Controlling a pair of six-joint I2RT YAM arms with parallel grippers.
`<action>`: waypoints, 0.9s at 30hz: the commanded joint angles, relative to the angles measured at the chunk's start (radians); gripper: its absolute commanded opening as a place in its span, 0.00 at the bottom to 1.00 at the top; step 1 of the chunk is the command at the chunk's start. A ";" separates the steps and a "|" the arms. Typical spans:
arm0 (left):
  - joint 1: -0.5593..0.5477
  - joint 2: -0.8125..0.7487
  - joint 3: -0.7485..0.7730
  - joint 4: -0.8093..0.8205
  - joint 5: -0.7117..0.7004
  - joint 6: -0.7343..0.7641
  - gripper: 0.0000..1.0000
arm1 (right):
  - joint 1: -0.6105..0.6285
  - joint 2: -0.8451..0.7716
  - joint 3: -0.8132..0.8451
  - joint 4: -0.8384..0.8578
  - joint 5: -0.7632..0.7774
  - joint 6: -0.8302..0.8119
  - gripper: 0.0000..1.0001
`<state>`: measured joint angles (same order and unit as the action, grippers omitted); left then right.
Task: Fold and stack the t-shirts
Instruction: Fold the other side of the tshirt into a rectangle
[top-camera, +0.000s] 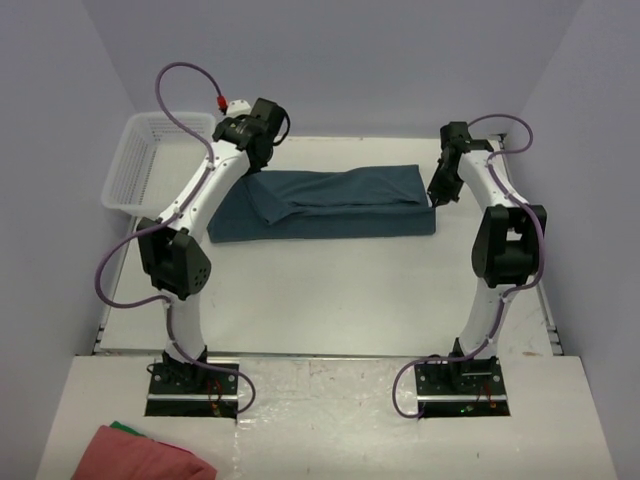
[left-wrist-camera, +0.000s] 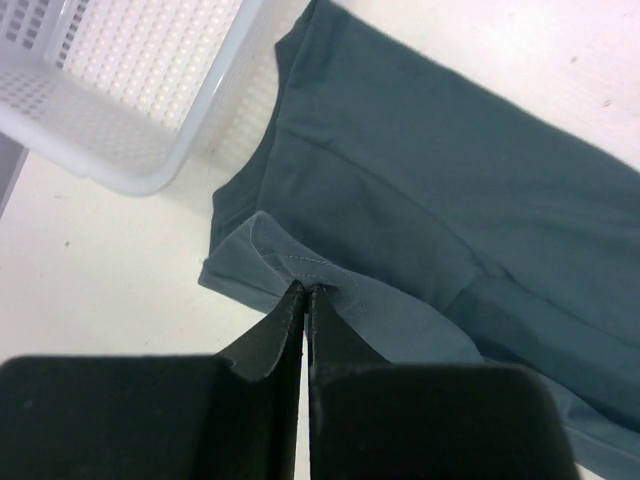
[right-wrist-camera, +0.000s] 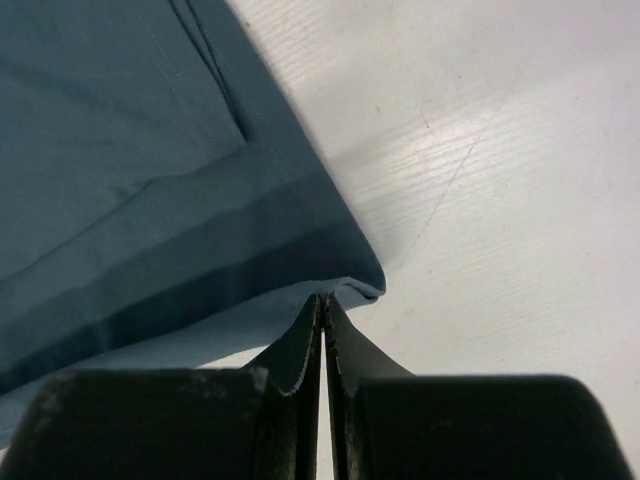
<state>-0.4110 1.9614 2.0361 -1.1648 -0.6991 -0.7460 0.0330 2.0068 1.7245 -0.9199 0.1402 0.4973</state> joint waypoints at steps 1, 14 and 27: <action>0.018 0.043 0.142 -0.009 -0.014 0.054 0.00 | -0.016 0.039 0.089 -0.036 -0.001 -0.020 0.00; 0.087 0.209 0.207 0.128 0.028 0.200 0.15 | -0.016 0.198 0.316 -0.033 -0.051 -0.106 0.26; 0.061 0.028 0.089 0.476 0.007 0.444 0.53 | 0.076 -0.069 0.387 0.073 -0.177 -0.187 0.61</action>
<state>-0.3340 2.1139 2.0792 -0.7452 -0.6773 -0.3576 0.0574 2.0850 2.1014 -0.8455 0.0208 0.3470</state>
